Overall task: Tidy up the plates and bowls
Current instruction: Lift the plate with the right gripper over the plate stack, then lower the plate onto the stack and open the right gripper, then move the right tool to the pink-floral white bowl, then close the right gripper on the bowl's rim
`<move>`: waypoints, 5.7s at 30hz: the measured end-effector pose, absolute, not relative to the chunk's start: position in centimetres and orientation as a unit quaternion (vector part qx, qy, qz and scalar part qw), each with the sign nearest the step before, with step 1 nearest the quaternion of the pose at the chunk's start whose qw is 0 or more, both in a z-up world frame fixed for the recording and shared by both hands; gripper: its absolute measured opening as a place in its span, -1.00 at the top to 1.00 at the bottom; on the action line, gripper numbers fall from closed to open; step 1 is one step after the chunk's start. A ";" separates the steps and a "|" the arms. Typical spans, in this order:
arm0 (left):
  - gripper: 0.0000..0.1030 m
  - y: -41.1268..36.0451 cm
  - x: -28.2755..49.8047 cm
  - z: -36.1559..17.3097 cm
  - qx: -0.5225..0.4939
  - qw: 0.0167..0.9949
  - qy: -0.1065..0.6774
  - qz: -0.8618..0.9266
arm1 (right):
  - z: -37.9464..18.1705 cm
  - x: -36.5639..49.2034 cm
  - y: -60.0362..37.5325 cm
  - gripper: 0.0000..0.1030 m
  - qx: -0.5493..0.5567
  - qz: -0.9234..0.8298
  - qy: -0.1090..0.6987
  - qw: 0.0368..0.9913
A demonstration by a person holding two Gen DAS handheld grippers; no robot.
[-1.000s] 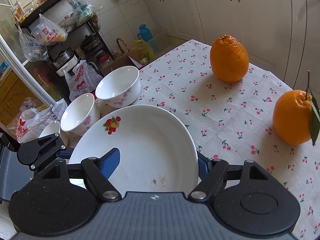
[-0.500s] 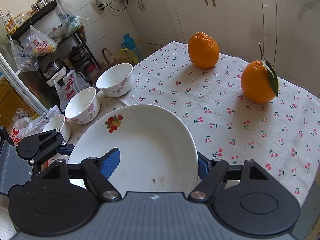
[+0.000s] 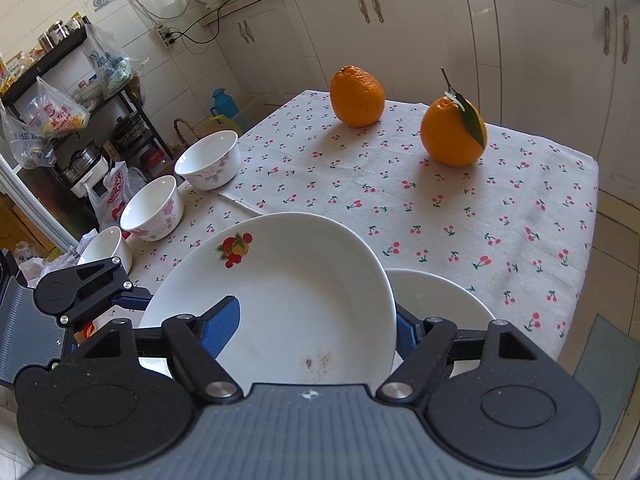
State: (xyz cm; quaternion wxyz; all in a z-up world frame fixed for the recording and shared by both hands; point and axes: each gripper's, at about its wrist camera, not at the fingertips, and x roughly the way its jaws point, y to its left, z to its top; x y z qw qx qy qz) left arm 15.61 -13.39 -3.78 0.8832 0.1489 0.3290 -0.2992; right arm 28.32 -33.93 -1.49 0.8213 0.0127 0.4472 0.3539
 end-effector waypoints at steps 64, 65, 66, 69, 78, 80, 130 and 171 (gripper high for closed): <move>-0.86 -17.1 19.1 -6.2 0.156 0.851 0.344 -0.364 | -4.0 25.8 -39.9 -0.64 0.016 0.262 0.473 0.841; -0.87 -17.1 19.0 -6.2 0.156 0.852 0.343 -0.364 | -3.9 25.7 -39.9 -0.64 0.015 0.261 0.474 0.841; -0.87 -17.0 19.0 -6.2 0.156 0.852 0.342 -0.365 | -3.9 25.7 -39.8 -0.64 0.013 0.259 0.474 0.841; -0.87 -17.1 19.1 -6.2 0.156 0.852 0.340 -0.365 | -3.8 25.6 -39.6 -0.65 0.008 0.255 0.475 0.842; -0.87 -17.1 18.8 -6.1 0.161 0.855 0.333 -0.364 | -3.7 25.2 -39.1 -0.68 -0.006 0.243 0.480 0.843; -0.87 -17.0 18.8 -6.1 0.162 0.855 0.332 -0.363 | -3.7 25.1 -39.1 -0.68 -0.010 0.241 0.480 0.843; -0.93 0.3 9.0 -0.9 0.120 0.942 0.247 -0.193 | 1.0 15.9 -17.7 -1.00 -0.143 0.266 0.309 0.902; -0.75 14.5 7.3 -6.8 0.087 0.936 0.299 -0.163 | -3.8 17.8 0.8 -0.64 -0.103 0.418 0.386 0.816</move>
